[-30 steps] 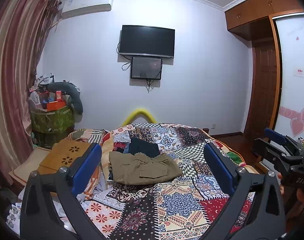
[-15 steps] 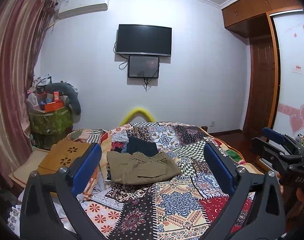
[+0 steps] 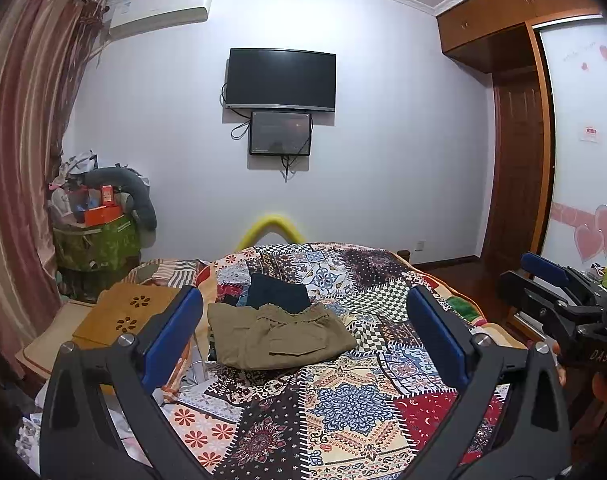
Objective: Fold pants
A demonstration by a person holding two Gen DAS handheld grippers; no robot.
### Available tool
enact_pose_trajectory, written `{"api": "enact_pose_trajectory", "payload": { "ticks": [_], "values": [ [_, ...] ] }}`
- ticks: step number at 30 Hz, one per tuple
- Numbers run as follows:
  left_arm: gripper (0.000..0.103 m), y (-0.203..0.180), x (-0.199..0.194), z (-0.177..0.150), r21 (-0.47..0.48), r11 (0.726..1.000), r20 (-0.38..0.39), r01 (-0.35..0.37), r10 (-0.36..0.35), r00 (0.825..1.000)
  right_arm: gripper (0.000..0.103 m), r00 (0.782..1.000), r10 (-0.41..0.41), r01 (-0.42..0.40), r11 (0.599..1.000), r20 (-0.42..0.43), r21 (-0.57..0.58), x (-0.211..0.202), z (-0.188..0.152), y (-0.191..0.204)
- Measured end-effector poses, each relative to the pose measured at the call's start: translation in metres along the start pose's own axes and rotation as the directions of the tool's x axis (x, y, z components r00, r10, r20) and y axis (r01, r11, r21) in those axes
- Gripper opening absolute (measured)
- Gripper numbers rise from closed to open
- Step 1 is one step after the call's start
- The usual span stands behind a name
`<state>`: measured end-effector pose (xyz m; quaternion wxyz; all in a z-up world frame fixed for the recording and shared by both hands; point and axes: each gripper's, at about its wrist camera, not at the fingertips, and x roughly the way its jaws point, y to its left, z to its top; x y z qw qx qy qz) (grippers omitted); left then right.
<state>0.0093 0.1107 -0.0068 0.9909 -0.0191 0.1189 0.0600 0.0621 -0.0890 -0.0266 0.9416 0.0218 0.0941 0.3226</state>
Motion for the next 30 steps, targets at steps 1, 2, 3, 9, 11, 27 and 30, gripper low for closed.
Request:
{"api": "enact_pose_trajectory", "payload": {
  "ticks": [1,2,3,9,11,27,30],
  "values": [
    [0.103,-0.0001,0.0000,0.0001,-0.001,1.000,0.000,0.001,-0.001,1.000,0.103,1.000,-0.001,0.001,1.000,-0.001,0.001,0.0001,-0.0002,0.0004],
    [0.103,0.0001,0.0000,0.0001,-0.001,1.000,0.000,0.001,-0.001,1.000,0.103,1.000,-0.002,0.002,1.000,0.000,0.000,-0.0008,-0.0006,0.0006],
    [0.103,0.0001,0.0002,0.0001,-0.002,1.000,0.000,0.002,-0.002,1.000,0.103,1.000,-0.004,0.004,1.000,0.000,-0.001,-0.0010,-0.0004,0.0006],
    [0.103,0.0001,0.0028,-0.0005,-0.006,1.000,-0.016,0.016,-0.016,1.000,0.103,1.000,-0.005,0.005,1.000,-0.001,-0.002,-0.0017,-0.0005,0.0021],
    [0.103,0.0006,0.0036,-0.0006,-0.008,1.000,-0.020,0.019,-0.019,1.000,0.103,1.000,-0.005,0.005,1.000,0.001,-0.001,-0.0019,-0.0001,0.0018],
    [0.103,-0.0007,0.0058,-0.0017,-0.008,0.999,-0.025,0.034,-0.034,0.999,0.103,1.000,-0.005,0.005,1.000,-0.001,0.001,-0.0004,0.0004,0.0014],
    [0.103,-0.0008,0.0073,-0.0015,-0.006,0.999,-0.026,0.035,-0.036,0.999,0.103,1.000,-0.005,0.005,1.000,-0.005,0.003,0.0014,0.0003,0.0008]
  ]
}}
